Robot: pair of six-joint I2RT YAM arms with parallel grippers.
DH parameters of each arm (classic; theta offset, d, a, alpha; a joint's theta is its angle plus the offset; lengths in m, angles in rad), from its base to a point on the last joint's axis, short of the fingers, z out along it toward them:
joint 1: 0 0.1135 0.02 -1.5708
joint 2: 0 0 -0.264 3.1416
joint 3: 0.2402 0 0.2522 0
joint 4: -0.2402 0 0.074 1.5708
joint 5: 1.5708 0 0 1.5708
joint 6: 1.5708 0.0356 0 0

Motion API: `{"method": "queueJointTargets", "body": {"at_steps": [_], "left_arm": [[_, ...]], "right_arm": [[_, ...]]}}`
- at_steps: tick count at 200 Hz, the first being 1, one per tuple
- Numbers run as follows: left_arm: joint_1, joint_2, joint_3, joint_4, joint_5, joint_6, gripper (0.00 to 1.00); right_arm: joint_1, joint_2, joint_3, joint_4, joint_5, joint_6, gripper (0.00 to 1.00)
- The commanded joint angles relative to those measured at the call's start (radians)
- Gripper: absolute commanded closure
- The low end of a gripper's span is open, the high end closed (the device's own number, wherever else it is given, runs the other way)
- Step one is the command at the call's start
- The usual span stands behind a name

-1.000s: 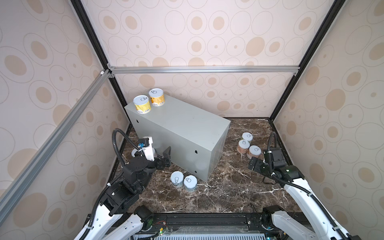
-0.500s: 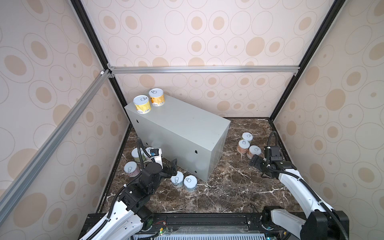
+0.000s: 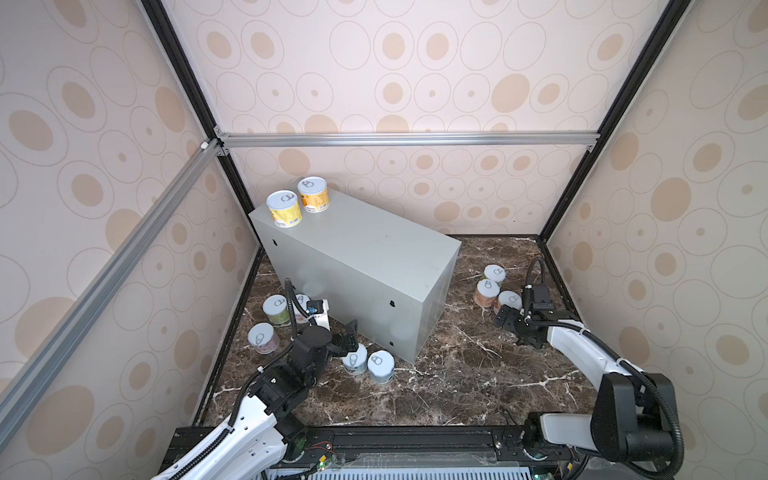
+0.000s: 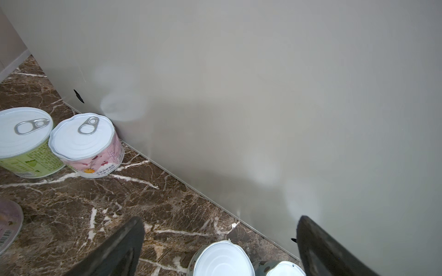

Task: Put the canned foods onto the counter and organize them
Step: 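Lower the right gripper over the orange-labelled can nearest it on the floor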

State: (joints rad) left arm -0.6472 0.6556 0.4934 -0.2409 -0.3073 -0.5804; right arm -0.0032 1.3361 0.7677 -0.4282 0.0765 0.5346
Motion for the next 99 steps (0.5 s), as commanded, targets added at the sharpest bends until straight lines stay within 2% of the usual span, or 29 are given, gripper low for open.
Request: {"method": "queueJointTargets", "body": {"at_steps": [1, 99], "left_arm": [[-0.002, 0.01, -0.004, 0.032, -0.001, -0.022, 0.01], [0.003, 0.039, -0.017, 0.053, -0.002, -0.015, 0.01]], "right_arm": [[-0.008, 0.064, 0.063, 0.026, 0.018, 0.003, 0.0], [-0.016, 0.346, 0.312, 0.001, 0.091, -0.013, 0.0]]}}
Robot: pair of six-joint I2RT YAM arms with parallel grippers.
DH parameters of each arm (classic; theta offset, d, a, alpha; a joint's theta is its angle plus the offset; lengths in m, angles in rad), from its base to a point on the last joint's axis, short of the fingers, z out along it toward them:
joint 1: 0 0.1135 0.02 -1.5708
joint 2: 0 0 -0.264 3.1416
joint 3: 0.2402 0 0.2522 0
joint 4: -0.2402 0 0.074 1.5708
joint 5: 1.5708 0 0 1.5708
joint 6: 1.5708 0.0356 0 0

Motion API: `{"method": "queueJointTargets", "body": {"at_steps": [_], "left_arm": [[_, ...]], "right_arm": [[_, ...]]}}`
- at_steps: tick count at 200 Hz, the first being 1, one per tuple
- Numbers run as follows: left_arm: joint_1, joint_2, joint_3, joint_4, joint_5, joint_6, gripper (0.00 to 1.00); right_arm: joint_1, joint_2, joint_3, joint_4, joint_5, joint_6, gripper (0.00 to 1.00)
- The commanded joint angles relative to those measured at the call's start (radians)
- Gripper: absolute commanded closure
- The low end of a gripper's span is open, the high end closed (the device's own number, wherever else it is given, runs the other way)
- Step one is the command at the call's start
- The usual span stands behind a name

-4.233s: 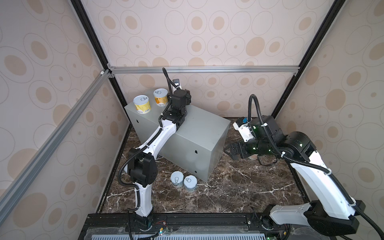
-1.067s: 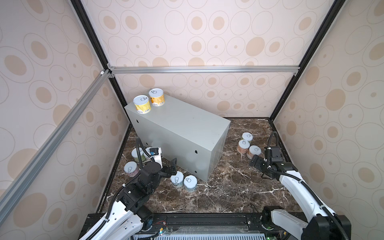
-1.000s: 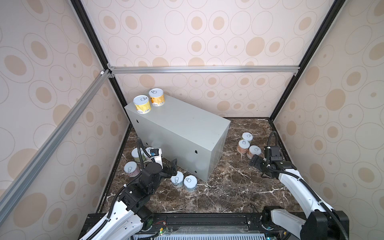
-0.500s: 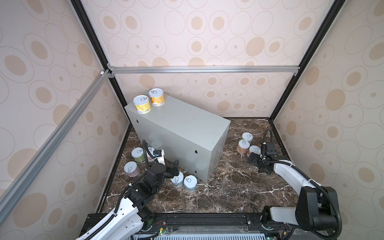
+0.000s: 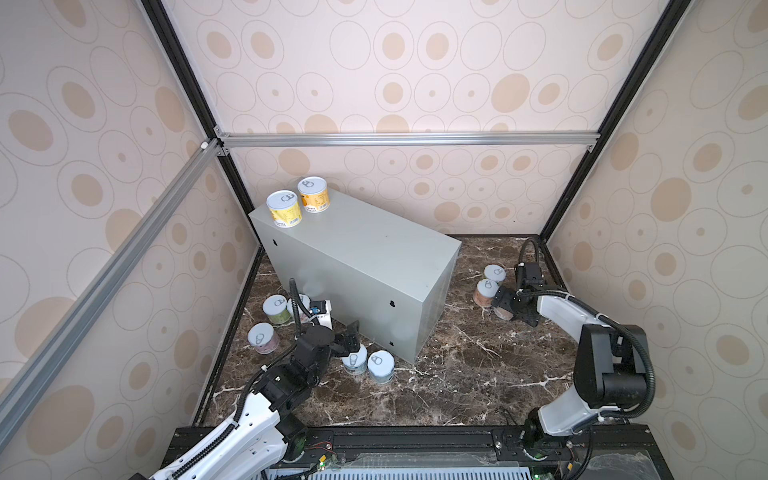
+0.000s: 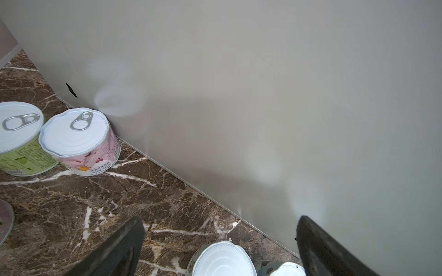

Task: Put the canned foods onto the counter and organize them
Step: 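Lower the right gripper over the orange-labelled can nearest it on the floor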

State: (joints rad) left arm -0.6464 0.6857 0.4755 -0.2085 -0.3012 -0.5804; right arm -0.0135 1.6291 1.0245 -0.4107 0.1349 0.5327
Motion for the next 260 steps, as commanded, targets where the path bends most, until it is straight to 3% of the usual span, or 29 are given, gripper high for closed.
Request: {"method": "queueJointTargets", "body": {"at_steps": [1, 58, 109, 157, 260], "left_arm": [[0.001, 0.009, 0.001, 0.02, -0.008, -0.014, 0.01], [0.001, 0.035, 0.005, 0.021, -0.029, -0.004, 0.01], [0.004, 0.054, 0.017, 0.008, -0.049, 0.002, 0.01], [0.003, 0.06, 0.026, 0.0, -0.053, 0.006, 0.01], [0.004, -0.005, 0.035, -0.031, -0.047, -0.002, 0.01]], "right_arm": [[-0.005, 0.055, 0.057, -0.016, 0.032, -0.011, 0.0], [-0.019, 0.15, 0.141, -0.024, 0.032, -0.034, 0.01], [-0.035, 0.189, 0.171, -0.025, 0.002, -0.048, 0.11], [-0.034, 0.185, 0.153, -0.03, -0.012, -0.047, 0.12], [-0.033, 0.112, 0.11, -0.06, -0.038, -0.036, 0.48]]}}
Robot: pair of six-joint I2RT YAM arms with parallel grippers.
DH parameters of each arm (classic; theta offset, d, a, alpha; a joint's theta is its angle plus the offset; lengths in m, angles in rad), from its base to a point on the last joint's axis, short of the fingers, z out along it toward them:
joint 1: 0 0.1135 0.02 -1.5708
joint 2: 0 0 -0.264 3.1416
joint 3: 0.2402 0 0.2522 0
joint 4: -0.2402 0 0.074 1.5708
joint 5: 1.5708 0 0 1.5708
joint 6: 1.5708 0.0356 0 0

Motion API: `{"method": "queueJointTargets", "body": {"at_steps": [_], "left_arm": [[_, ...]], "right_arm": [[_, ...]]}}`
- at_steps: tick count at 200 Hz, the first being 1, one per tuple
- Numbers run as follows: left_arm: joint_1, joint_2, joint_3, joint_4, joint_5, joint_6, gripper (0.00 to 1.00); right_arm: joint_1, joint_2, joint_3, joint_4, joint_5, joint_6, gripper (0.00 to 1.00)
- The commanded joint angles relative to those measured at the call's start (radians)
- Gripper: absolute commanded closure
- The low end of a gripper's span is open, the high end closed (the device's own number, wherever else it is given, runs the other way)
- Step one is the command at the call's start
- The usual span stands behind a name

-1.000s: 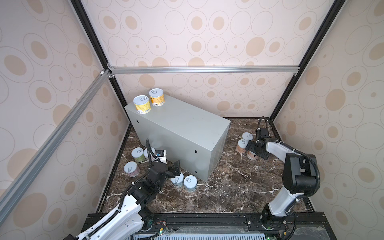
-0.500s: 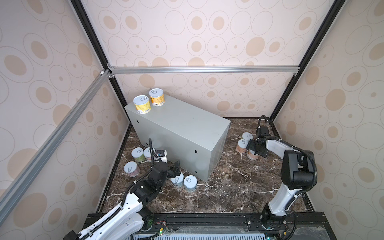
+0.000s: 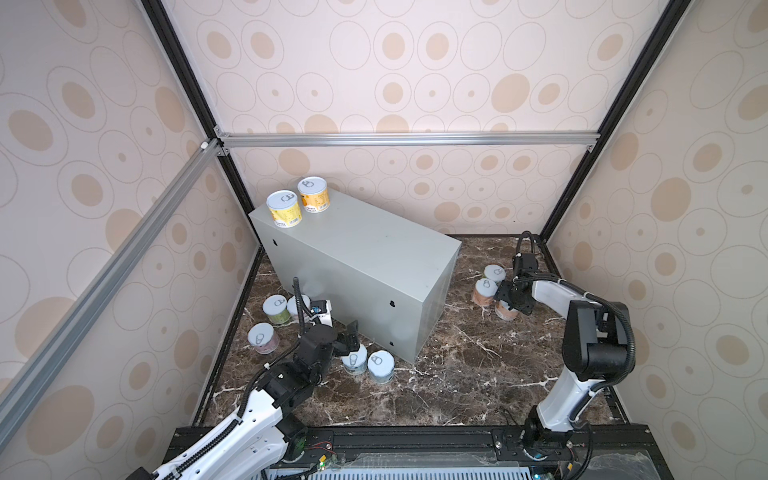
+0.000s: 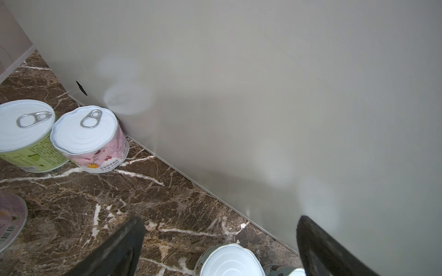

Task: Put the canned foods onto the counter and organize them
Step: 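Lower the right gripper over the orange-labelled can nearest it on the floor, then close the right gripper on the orange-labelled can and lift it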

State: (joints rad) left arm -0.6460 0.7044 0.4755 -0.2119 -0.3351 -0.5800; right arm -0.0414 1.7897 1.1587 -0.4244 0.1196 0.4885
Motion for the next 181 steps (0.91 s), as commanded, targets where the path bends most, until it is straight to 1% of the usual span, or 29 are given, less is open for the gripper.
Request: {"method": "queueJointTargets", "body": {"at_steps": [1, 22, 37, 46, 106, 126, 181], "left_arm": [[0.003, -0.024, 0.035, -0.027, -0.013, -0.003, 0.01], [0.002, -0.045, 0.036, -0.038, -0.01, -0.004, 0.01], [0.003, -0.063, 0.036, -0.051, -0.003, -0.009, 0.01], [0.002, -0.075, 0.039, -0.063, -0.004, -0.009, 0.01], [0.003, -0.2, 0.096, -0.182, -0.04, 0.008, 0.01], [0.001, -0.235, 0.101, -0.195, -0.018, 0.009, 0.01], [0.001, -0.253, 0.17, -0.25, 0.001, 0.066, 0.01]], "right_arm": [[-0.005, -0.051, -0.025, -0.046, -0.024, 0.008, 0.49], [-0.005, -0.089, -0.041, -0.059, -0.031, 0.005, 0.51], [-0.004, -0.125, -0.054, -0.064, -0.041, -0.001, 0.6], [-0.003, -0.149, -0.06, -0.07, -0.046, -0.004, 0.63], [0.025, -0.336, -0.103, -0.144, -0.069, -0.028, 0.63], [0.033, -0.407, -0.109, -0.175, -0.102, -0.043, 0.63], [0.043, -0.605, -0.093, -0.311, -0.194, -0.1, 0.63]]}}
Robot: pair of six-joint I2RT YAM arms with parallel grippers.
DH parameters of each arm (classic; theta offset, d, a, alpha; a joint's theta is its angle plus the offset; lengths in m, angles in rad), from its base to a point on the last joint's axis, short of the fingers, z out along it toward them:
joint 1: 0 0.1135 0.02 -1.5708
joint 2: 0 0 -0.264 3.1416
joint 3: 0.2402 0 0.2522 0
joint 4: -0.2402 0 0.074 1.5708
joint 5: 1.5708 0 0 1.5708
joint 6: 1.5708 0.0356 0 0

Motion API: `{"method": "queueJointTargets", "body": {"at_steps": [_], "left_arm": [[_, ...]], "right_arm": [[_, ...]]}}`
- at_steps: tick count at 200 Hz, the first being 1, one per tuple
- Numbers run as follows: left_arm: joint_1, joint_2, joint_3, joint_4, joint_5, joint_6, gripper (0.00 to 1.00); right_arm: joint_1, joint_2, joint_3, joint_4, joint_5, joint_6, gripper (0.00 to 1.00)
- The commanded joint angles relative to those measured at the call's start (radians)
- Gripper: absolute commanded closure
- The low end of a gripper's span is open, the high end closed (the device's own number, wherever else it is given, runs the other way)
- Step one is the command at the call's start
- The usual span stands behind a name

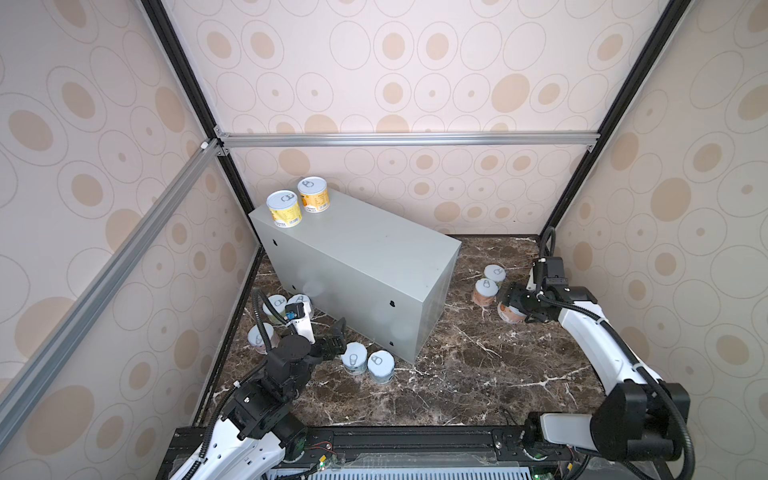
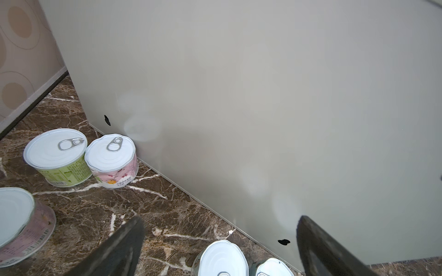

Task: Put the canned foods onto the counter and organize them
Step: 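Close the right gripper on the orange-labelled can and lift it, then carry the orange-labelled can with the right gripper up over the cabinet top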

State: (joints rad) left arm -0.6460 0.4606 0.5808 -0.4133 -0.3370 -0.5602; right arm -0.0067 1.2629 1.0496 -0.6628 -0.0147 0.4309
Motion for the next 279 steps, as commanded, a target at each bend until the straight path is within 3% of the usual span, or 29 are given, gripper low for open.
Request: {"method": "queueJointTargets", "body": {"at_steps": [1, 50, 104, 171, 279], "left_arm": [[0.001, -0.009, 0.066, -0.05, 0.003, 0.047, 0.01], [0.002, -0.007, 0.114, -0.08, -0.001, 0.086, 0.01], [0.002, -0.002, 0.125, -0.078, 0.002, 0.103, 0.01], [0.001, 0.029, 0.132, -0.057, -0.027, 0.146, 0.01], [0.002, 0.066, 0.12, 0.017, -0.049, 0.206, 0.01]], "right_arm": [[0.007, -0.083, 0.017, -0.074, -0.062, -0.044, 0.63], [0.061, -0.234, 0.049, -0.163, -0.102, -0.053, 0.63], [0.109, -0.279, 0.228, -0.311, -0.148, -0.093, 0.67], [0.203, -0.169, 0.529, -0.477, -0.136, -0.15, 0.67], [0.45, 0.178, 1.142, -0.747, -0.059, -0.223, 0.67]]}}
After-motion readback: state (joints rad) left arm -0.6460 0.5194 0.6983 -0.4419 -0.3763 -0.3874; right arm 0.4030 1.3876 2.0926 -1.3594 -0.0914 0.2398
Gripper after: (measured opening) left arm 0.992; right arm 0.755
